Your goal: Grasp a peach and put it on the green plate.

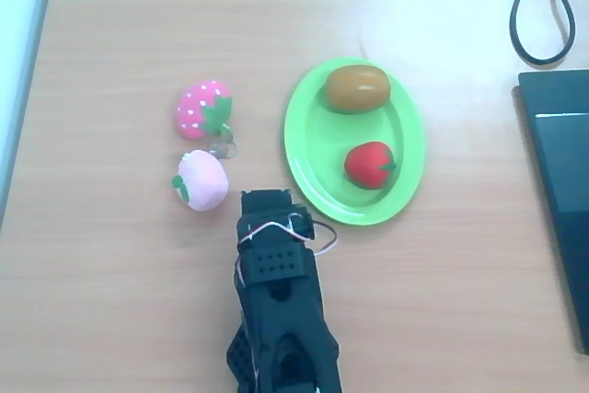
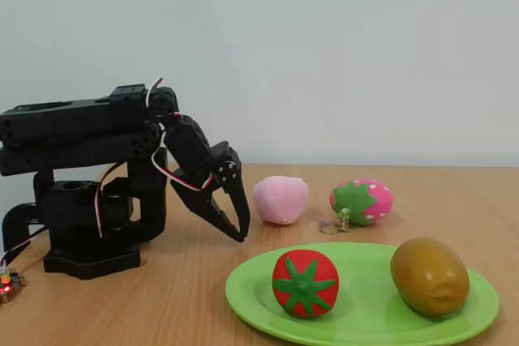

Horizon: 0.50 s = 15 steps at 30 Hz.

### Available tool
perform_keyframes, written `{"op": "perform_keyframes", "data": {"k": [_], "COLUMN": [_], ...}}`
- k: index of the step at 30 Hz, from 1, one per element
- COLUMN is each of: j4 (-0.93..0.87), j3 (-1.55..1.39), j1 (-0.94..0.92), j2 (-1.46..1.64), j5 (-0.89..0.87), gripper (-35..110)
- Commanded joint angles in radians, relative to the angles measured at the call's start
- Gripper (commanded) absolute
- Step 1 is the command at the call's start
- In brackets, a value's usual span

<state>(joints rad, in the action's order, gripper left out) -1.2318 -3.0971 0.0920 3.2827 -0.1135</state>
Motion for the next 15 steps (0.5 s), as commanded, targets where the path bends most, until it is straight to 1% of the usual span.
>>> {"op": "perform_keyframes", "data": {"k": [1,5,10,13,15], "j4": [-0.006,-0.006,-0.011,-0.006,0.009], "j3": [-0.003,0.048,0.143,0.184,0.209], "j1": [-0.002,-0.008,0.041,0.052,0.048], "j2": [0.015,-0.002,-0.069,-0.115,-0.143], "j5": [-0.011,-0.003,0.046,0.126,0.218], "gripper": [-8,-8,-8,-8,-8]}}
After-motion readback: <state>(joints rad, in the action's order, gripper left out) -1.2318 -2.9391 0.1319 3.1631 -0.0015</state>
